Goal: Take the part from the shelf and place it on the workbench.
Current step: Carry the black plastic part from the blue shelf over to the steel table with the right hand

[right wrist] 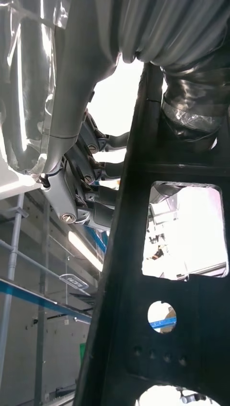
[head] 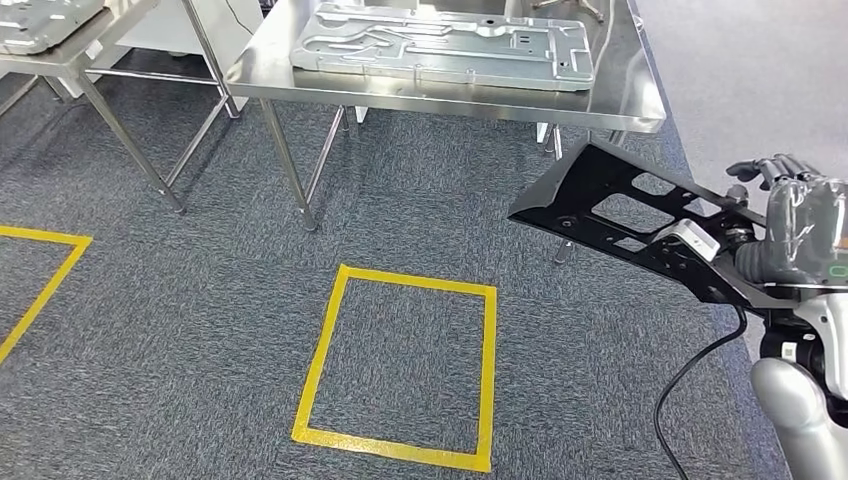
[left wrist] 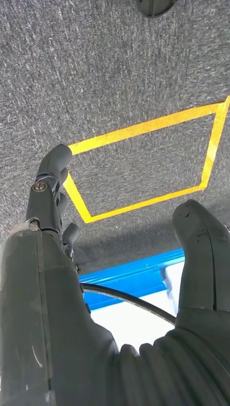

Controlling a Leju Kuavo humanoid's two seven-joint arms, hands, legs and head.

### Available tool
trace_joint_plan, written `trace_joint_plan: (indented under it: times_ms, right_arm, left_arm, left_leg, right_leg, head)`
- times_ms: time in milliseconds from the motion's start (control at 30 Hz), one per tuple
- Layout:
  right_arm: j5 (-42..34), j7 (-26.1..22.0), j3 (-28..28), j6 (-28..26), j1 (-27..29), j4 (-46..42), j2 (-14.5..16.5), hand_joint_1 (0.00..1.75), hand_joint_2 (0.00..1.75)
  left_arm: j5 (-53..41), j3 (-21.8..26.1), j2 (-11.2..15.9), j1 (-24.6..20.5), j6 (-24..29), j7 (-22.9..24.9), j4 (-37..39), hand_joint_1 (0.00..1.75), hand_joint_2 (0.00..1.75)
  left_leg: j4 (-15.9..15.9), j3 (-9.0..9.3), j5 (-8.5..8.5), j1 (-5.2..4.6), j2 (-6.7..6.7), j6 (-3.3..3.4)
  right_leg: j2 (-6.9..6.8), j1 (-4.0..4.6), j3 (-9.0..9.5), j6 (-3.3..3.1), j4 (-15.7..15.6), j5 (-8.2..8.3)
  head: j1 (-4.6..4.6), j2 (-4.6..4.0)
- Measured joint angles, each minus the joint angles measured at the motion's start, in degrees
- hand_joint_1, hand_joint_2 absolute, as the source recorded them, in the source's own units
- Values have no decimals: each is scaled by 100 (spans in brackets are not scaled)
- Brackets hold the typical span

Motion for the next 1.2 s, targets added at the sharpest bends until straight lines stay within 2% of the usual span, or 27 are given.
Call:
trace_joint_plan:
  times_ms: [33,67,167,200,233,267,333,367,400,433,467,500,567,633,700,733,767,800,867,900,933,967,1033,1067,1100,1133,1200]
  right_arm:
    - [0,10,9,2,-7,4,-2,175,175]
    - [0,17,19,3,-17,7,-5,175,175]
    - [-2,27,50,1,-15,18,-14,175,175]
    - [-3,29,56,1,-1,25,-14,175,175]
    - [-3,29,60,1,12,32,-14,175,175]
    - [-4,29,61,2,19,36,-14,175,175]
    - [-4,29,61,3,21,40,-14,175,175]
    - [-5,28,63,4,17,44,-14,175,175]
    - [-6,28,67,7,12,48,-14,175,175]
    - [-8,31,72,9,18,54,-14,175,175]
    - [-10,32,78,11,28,61,-16,175,175]
    - [-12,34,82,13,38,64,-20,175,175]
    - [-15,34,87,13,38,62,-35,175,175]
    - [-15,31,90,13,12,55,-51,175,175]
    - [-15,29,95,13,6,56,-55,175,175]
    - [-15,29,97,14,10,57,-55,175,175]
    - [-15,29,98,14,12,57,-56,175,175]
    - [-15,28,100,14,10,56,-56,175,175]
    - [-15,27,101,13,6,62,-54,175,175]
    - [-15,26,104,14,2,68,-49,175,175]
    - [-15,25,108,15,3,73,-44,175,175]
    - [-16,25,113,17,5,79,-40,175,175]
    - [-18,29,120,19,10,75,-47,175,175]
    - [-19,29,120,16,6,74,-56,175,175]
    - [-19,29,121,14,-6,72,-67,175,175]
    - [-19,27,121,12,-13,71,-77,175,175]
    - [-19,26,125,12,-12,79,-84,175,175]
  left_arm:
    - [1,1,-6,-1,-1,0,0,0,175]
    - [1,2,-13,-2,-1,0,0,0,175]
    - [2,9,-29,2,-7,5,0,0,175]
    - [2,12,-35,6,-10,8,0,0,175]
    - [2,15,-41,10,-19,10,0,0,175]
    - [2,16,-48,14,-27,13,0,0,175]
    - [2,18,-54,20,-45,19,-1,0,175]
    - [2,19,-48,17,-49,22,-2,0,175]
    - [2,20,-42,10,-52,25,-4,0,175]
    - [2,21,-37,7,-57,26,-5,0,175]
    - [2,22,-37,5,-63,26,-7,0,175]
    - [2,22,-47,5,-69,26,-7,0,175]
    - [2,24,-52,4,-76,33,-7,0,175]
    - [3,27,-51,-4,-79,41,-7,0,175]
    - [3,34,-52,9,-80,43,-7,0,175]
    - [2,38,-52,21,-81,44,-7,0,175]
    - [2,43,-52,35,-83,45,-7,0,175]
    - [2,48,-54,46,-84,45,-7,0,175]
    - [3,54,-39,65,-86,45,-10,0,175]
    - [3,56,-29,69,-86,46,-12,0,175]
    - [3,58,-22,72,-85,46,-14,0,175]
    - [3,60,-16,73,-84,48,-16,0,175]
    - [2,61,-37,71,-83,50,-15,0,175]
    - [2,61,-43,70,-84,50,-15,0,175]
    - [2,61,-50,64,-82,50,-16,0,175]
    - [2,61,-56,58,-82,49,-16,0,175]
    - [2,61,-61,50,-79,48,-17,0,175]
  left_leg:
    - [-56,44,17,15,-2,35]
    - [-99,90,34,34,-4,61]
    - [-131,135,58,54,-5,74]
    - [-128,142,51,66,-6,59]
    - [-124,157,36,88,-8,31]
    - [-116,183,12,122,-10,-12]
    - [-81,249,-68,201,-10,-138]
    - [-48,274,-111,225,-8,-205]
    - [-23,277,-150,222,-2,-269]
    - [-7,284,-180,209,6,-321]
    - [7,305,-205,196,13,-363]
    - [27,313,-221,199,20,-398]
    - [321,208,-246,233,-53,-421]
    - [1037,-216,-412,220,-176,-387]
    - [1760,-748,-730,148,-240,-324]
    - [1930,-941,-825,96,-255,-271]
    - [1897,-1037,-800,37,-266,-186]
    - [1689,-1048,-648,-32,-276,-76]
    - [999,-928,-59,-214,-346,224]
    - [702,-861,170,-291,-401,341]
    - [501,-803,321,-349,-448,409]
    - [385,-763,367,-383,-479,430]
    - [233,-603,362,-370,-457,409]
    - [162,-510,366,-353,-440,412]
    - [111,-412,357,-326,-426,415]
    - [78,-340,331,-298,-412,406]
    - [62,-229,231,-253,-401,376]
  right_leg:
    - [9,-6,-24,30,80,-10]
    - [23,-17,-92,53,212,-91]
    - [59,-76,-563,140,1081,-558]
    - [61,-108,-714,179,1328,-638]
    - [60,-144,-789,222,1404,-610]
    - [56,-181,-757,271,1270,-466]
    - [25,-250,-465,399,581,-44]
    - [-3,-253,-343,421,270,27]
    - [-30,-243,-276,380,96,47]
    - [-40,-226,-272,299,71,-23]
    - [-36,-214,-288,182,92,-71]
    - [-10,-209,-279,89,133,-66]
    - [38,-187,-217,-16,151,-122]
    - [64,-138,-123,-99,127,-179]
    - [102,-63,-30,-163,105,-244]
    - [128,-16,27,-193,99,-287]
    - [154,37,91,-220,97,-335]
    - [177,95,165,-245,93,-385]
    - [215,190,303,-291,80,-492]
    - [240,214,351,-295,69,-540]
    - [266,218,384,-289,45,-581]
    - [288,214,415,-269,48,-587]
    - [297,198,466,-227,85,-566]
    - [269,197,446,-202,205,-547]
    - [234,193,351,-173,402,-570]
    - [195,175,177,-138,691,-637]
    - [150,107,-295,-44,1306,-892]
  head:
    - [1,1]
    - [1,0]
    - [1,0]
    - [1,0]
    - [1,-1]
    - [0,-1]
    - [1,0]
    - [2,0]
    - [2,1]
    - [2,1]
    - [0,0]
    - [-2,0]
    - [-5,-1]
    - [-5,-1]
    - [-6,1]
    - [-7,1]
    - [-7,1]
    - [-7,0]
    - [-4,-1]
    - [-3,-1]
    - [-2,-1]
    - [-1,-1]
    - [-2,-1]
    - [-1,-1]
    - [-1,-1]
    - [0,-1]
    - [1,0]
